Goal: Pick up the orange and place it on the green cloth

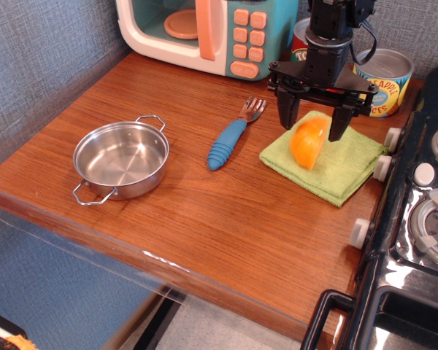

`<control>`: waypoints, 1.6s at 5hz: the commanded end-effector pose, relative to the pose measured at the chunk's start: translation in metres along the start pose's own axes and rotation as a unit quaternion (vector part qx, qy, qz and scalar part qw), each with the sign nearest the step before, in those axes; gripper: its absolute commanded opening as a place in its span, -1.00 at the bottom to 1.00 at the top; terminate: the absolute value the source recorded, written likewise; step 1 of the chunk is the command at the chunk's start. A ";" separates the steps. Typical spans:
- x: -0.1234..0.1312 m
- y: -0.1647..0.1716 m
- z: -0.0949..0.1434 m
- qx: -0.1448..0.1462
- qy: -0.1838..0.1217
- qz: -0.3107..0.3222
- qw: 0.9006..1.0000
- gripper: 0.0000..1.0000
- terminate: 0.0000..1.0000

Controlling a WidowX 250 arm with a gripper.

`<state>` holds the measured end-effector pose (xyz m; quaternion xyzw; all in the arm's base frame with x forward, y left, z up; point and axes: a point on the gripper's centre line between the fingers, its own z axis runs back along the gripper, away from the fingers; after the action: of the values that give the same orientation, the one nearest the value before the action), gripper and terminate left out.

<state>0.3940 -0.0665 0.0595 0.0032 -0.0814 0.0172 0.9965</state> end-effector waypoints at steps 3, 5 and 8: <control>-0.026 0.037 0.082 -0.032 -0.053 0.038 0.997 1.00 -1.00; -0.053 0.067 0.081 -0.020 -0.011 0.006 1.000 1.00 -1.00; -0.062 0.077 0.077 -0.008 -0.005 -0.004 1.000 1.00 -1.00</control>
<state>0.3334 -0.0013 0.1027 -0.0047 -0.0559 0.0119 0.9984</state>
